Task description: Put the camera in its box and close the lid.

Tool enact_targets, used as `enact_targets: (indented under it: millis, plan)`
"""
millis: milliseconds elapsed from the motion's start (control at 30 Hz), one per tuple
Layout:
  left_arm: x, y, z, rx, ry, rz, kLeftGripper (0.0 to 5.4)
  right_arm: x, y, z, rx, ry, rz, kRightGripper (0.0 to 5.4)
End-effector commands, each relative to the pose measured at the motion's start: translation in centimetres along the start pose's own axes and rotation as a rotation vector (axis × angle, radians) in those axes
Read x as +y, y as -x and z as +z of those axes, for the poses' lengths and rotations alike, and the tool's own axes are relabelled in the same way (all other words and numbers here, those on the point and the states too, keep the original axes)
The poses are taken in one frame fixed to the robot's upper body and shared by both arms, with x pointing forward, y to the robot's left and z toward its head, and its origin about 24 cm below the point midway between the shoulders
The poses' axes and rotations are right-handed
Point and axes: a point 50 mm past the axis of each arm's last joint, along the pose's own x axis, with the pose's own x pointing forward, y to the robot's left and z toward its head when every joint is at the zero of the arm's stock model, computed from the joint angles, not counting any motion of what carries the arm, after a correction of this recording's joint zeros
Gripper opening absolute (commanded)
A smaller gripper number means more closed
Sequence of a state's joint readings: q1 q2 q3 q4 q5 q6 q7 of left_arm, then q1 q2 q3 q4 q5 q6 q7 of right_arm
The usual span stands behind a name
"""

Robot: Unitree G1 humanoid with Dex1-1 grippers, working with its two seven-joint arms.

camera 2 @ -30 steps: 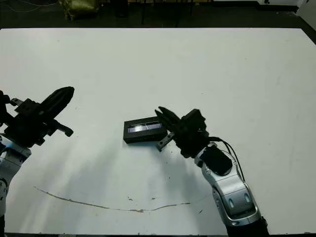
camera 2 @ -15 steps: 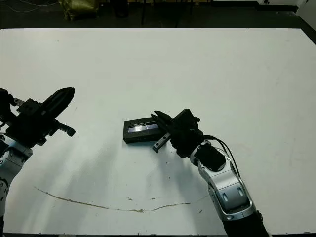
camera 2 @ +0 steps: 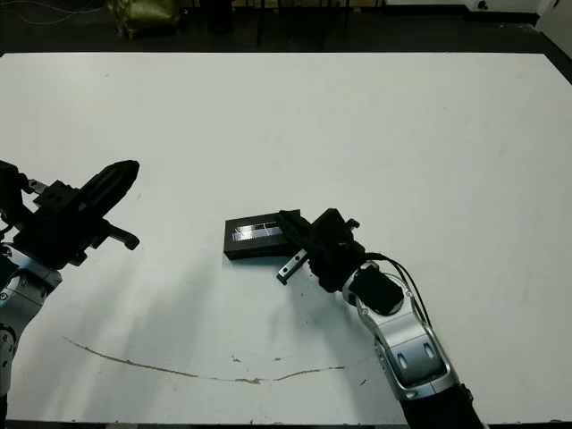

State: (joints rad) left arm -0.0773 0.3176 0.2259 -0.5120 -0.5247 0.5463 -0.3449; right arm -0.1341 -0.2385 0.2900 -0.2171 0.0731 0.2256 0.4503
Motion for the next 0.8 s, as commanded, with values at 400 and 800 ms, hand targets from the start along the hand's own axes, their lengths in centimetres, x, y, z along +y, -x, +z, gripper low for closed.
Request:
enact_targets:
  millis: [400, 800]
  plan:
    - [0.2, 0.5, -0.4, 0.036, -0.012, 0.005, 0.01, 0.7, 4.3, -6.7, 0.250, -0.121, -0.040, 0.00]
    - [0.1, 0.6, -0.6, 0.054, -0.009, 0.009, 0.01, -0.3, 3.6, -5.9, 0.218, -0.103, -0.072, 0.00]
